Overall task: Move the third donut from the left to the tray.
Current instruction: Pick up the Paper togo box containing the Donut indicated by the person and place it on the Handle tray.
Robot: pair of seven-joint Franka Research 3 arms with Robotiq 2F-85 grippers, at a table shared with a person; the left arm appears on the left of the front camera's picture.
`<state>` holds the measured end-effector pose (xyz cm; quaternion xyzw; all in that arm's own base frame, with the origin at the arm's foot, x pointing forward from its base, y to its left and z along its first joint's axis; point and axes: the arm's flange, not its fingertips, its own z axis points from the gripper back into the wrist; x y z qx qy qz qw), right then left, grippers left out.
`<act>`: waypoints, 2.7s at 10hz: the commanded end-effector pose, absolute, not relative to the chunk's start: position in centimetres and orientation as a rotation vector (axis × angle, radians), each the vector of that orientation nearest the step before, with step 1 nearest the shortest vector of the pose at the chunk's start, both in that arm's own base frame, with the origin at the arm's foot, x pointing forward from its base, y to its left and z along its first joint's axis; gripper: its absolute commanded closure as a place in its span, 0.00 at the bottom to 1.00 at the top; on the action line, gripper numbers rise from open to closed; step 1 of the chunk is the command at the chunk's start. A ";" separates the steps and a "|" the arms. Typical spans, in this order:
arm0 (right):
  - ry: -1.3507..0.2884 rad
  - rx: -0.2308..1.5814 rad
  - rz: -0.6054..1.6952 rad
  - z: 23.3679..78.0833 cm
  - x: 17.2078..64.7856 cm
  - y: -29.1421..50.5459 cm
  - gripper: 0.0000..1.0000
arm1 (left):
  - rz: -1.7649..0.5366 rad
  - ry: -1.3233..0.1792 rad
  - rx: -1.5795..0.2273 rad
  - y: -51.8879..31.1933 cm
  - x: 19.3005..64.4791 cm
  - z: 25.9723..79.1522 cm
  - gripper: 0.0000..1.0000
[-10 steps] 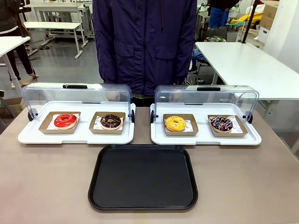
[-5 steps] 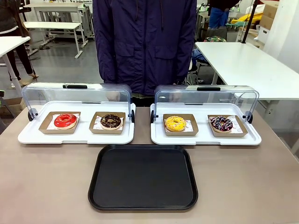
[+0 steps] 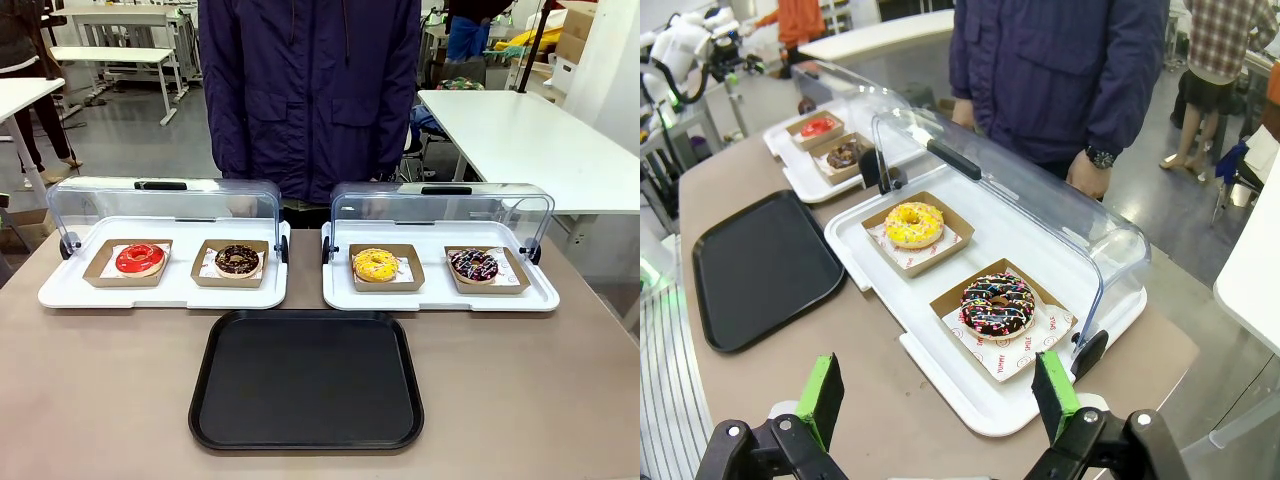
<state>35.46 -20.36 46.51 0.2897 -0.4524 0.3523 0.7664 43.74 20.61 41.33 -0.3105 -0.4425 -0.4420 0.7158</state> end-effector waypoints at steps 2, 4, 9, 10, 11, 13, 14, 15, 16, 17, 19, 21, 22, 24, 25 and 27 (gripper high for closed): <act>-0.993 0.634 0.763 46.6 35.6 -20.2 0.00 | -0.980 -0.964 -0.688 20.7 43.7 41.6 0.00; -0.993 0.634 0.763 46.6 35.6 -20.2 0.00 | -0.980 -0.964 -0.688 20.7 43.7 41.6 0.00; -0.993 0.634 0.763 46.6 35.6 -20.2 0.00 | -0.980 -0.964 -0.688 20.7 43.7 41.6 0.00; -0.993 0.634 0.763 46.6 35.6 -20.2 0.00 | -0.980 -0.964 -0.688 20.7 43.7 41.6 0.00; -0.993 0.634 0.763 46.6 35.6 -20.2 0.00 | -0.980 -0.964 -0.688 20.7 43.7 41.6 0.00; -0.993 0.634 0.763 46.6 35.6 -20.2 0.00 | -0.980 -0.964 -0.688 20.7 43.7 41.6 0.00; -0.993 0.634 0.763 46.6 35.6 -20.2 0.00 | -0.980 -0.964 -0.688 20.7 43.7 41.6 0.00; -0.993 0.634 0.763 46.6 35.6 -20.2 0.00 | -0.980 -0.964 -0.688 20.7 43.7 41.6 0.00; -0.993 0.634 0.763 46.6 35.6 -20.2 0.00 | -0.980 -0.964 -0.688 20.7 43.7 41.6 0.00; -0.993 0.634 0.763 46.6 35.6 -20.2 0.00 | -0.980 -0.964 -0.688 20.7 43.7 41.6 0.00; -0.993 0.634 0.763 46.6 35.6 -20.2 0.00 | -0.980 -0.964 -0.688 20.7 43.7 41.6 0.00; -0.993 0.634 0.763 46.6 35.6 -20.2 0.00 | -0.980 -0.964 -0.688 20.7 43.7 41.6 0.00; -0.993 0.634 0.763 46.6 35.6 -20.2 0.00 | -0.980 -0.964 -0.688 20.7 43.7 41.6 0.00; -0.993 0.634 0.763 46.6 35.6 -20.2 0.00 | -0.980 -0.964 -0.688 20.7 43.7 41.6 0.00; -0.993 0.634 0.763 46.6 35.6 -20.2 0.00 | -0.980 -0.964 -0.688 20.7 43.7 41.6 0.00; -0.993 0.634 0.763 46.6 35.6 -20.2 0.00 | -0.980 -0.964 -0.688 20.7 43.7 41.6 0.00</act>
